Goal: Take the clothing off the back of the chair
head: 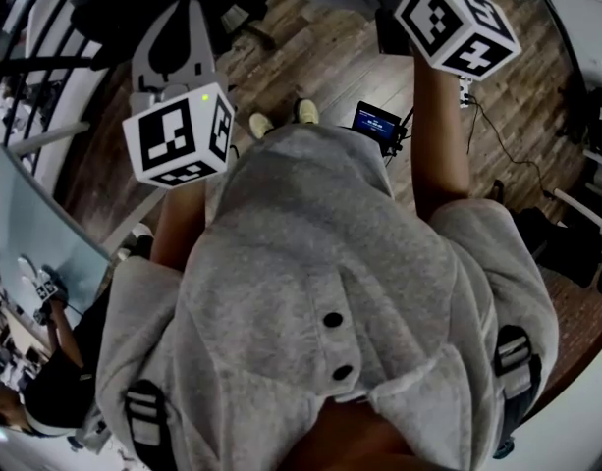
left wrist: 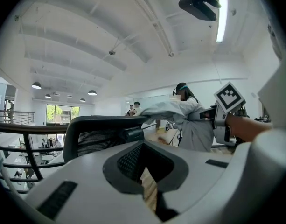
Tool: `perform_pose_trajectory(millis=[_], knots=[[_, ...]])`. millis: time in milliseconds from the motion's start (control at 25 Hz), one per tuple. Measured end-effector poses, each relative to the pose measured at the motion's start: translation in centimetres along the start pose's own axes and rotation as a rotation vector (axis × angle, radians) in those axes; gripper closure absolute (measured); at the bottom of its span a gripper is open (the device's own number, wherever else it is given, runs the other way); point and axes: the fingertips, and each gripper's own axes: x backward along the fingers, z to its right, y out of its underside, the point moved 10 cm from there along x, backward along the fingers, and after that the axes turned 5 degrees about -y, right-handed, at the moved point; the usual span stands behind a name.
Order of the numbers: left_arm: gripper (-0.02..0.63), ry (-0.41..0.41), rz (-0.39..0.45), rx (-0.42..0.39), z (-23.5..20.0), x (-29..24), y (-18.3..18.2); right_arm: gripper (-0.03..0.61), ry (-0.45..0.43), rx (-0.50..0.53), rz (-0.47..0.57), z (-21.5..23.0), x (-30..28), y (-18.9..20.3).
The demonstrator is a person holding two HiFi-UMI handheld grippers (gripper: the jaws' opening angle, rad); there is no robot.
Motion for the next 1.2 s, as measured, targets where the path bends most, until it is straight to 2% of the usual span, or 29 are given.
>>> perform_pose_trajectory(millis=[560, 880, 1200], knots=[[0.607, 0.086, -0.007, -0.03, 4.6, -2.2, -0.2, 0.442, 0.128, -0.04, 0.004, 6.0, 4.2, 0.8], [0.607, 0.11, -0.006, -0.036, 7.1, -2.6, 0.2, 0.442, 0.17, -0.027, 0.005, 7.7, 7.2, 1.7], [0.607, 0.121, -0.023, -0.046, 10.6, -2.0, 0.0, 0.442, 0.171, -0.042, -0.027, 10.0, 11.3, 2.4]])
